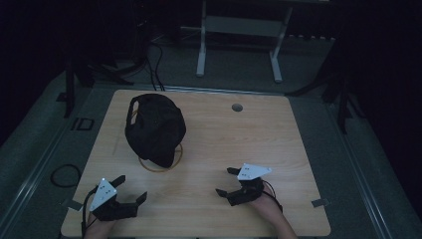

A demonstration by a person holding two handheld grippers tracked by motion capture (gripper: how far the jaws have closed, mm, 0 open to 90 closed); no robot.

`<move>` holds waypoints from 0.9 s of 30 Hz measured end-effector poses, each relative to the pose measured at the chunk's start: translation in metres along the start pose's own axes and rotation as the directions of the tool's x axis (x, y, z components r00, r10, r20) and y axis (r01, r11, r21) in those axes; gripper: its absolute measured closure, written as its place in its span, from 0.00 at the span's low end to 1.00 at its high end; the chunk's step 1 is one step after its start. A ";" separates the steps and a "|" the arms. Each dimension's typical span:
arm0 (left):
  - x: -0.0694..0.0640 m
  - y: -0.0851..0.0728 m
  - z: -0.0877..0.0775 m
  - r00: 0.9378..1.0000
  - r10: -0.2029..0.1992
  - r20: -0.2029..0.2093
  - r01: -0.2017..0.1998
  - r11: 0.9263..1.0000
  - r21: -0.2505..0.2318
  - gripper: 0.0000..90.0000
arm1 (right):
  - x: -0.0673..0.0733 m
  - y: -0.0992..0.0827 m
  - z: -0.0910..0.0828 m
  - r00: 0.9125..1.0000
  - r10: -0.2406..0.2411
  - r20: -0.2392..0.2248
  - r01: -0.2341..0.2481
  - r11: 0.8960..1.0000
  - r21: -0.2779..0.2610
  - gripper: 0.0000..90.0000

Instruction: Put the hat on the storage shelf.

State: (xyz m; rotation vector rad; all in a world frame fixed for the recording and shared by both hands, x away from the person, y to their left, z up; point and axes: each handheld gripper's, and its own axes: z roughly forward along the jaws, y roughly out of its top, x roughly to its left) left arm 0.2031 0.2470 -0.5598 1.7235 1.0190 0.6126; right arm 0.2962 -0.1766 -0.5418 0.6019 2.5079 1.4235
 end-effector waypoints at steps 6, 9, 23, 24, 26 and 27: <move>0.000 0.000 0.000 1.000 -0.001 0.002 0.001 1.000 0.002 0.03 | -0.003 -0.011 -0.010 1.000 0.017 0.020 -0.017 1.000 0.012 0.16; 0.000 0.000 0.000 1.000 -0.003 0.001 0.003 1.000 0.000 0.03 | -0.005 -0.016 -0.015 0.999 0.025 0.029 -0.025 1.000 0.012 0.16; 0.000 0.000 -0.001 1.000 0.000 0.000 0.000 1.000 0.004 0.03 | -0.015 -0.030 -0.033 0.994 0.039 0.099 -0.042 0.999 0.019 0.16; 0.000 0.000 -0.001 1.000 0.000 0.000 0.000 1.000 0.004 0.03 | -0.015 -0.030 -0.033 0.994 0.033 0.101 -0.036 0.999 0.020 0.16; 0.000 -0.001 -0.001 1.000 -0.003 0.001 0.003 1.000 0.002 0.03 | -0.014 -0.030 -0.032 0.994 0.027 0.102 -0.029 0.999 0.026 0.16; 0.000 -0.001 -0.001 1.000 -0.003 0.001 0.003 1.000 0.003 0.03 | -0.014 -0.030 -0.032 0.994 0.026 0.102 -0.028 0.999 0.025 0.16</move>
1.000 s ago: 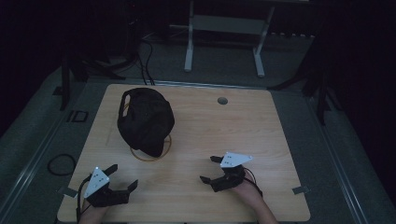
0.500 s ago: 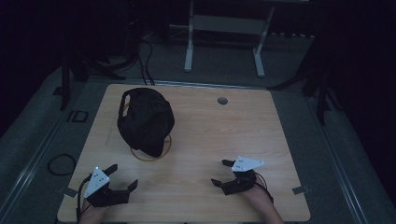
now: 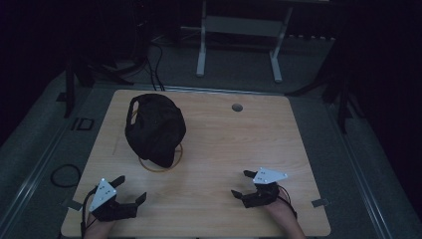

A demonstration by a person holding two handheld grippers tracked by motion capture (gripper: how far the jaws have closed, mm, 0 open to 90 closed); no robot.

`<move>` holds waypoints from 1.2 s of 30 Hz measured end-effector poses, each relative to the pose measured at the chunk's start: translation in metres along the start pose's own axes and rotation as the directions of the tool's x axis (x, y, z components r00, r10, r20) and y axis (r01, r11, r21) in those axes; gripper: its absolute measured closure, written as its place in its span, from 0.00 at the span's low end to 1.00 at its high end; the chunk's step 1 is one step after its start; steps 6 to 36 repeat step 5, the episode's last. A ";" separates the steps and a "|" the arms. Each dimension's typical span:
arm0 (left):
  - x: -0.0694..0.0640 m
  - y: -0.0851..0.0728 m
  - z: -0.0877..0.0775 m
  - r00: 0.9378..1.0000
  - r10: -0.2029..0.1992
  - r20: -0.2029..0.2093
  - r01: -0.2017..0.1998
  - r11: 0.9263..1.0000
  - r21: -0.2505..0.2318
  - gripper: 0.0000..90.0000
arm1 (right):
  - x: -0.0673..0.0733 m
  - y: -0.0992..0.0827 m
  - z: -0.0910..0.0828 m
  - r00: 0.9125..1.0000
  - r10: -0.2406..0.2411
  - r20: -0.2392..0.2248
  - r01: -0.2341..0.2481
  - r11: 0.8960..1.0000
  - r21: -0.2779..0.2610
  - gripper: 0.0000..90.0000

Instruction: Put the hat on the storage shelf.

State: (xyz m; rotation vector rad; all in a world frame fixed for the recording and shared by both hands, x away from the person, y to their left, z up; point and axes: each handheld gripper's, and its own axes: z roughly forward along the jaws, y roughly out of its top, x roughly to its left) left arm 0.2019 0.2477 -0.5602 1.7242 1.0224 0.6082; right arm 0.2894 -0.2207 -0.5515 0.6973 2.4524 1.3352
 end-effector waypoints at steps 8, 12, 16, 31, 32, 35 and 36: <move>0.000 0.000 0.000 1.000 0.003 0.001 -0.003 1.000 0.002 0.03 | -0.001 0.000 0.000 1.000 0.006 0.002 -0.006 1.000 -0.004 0.16; 0.000 0.000 0.000 1.000 0.003 0.001 -0.003 1.000 0.002 0.03 | -0.001 0.000 0.000 1.000 0.006 0.002 -0.006 1.000 -0.004 0.16; 0.000 0.000 0.000 1.000 0.003 0.001 -0.003 1.000 0.002 0.03 | -0.001 0.000 0.000 1.000 0.006 0.002 -0.006 1.000 -0.004 0.16; 0.000 0.000 0.000 1.000 0.003 0.001 -0.003 1.000 0.002 0.03 | -0.001 0.000 0.000 1.000 0.006 0.002 -0.006 1.000 -0.004 0.16; 0.000 0.000 0.000 1.000 0.003 0.001 -0.003 1.000 0.002 0.03 | -0.001 0.000 0.000 1.000 0.006 0.002 -0.006 1.000 -0.004 0.16; 0.000 0.000 0.000 1.000 0.003 0.001 -0.003 1.000 0.002 0.03 | -0.001 0.000 0.000 1.000 0.006 0.002 -0.006 1.000 -0.004 0.16; 0.000 0.000 0.000 1.000 0.003 0.001 -0.003 1.000 0.002 0.03 | -0.001 0.000 0.000 1.000 0.006 0.002 -0.006 1.000 -0.004 0.16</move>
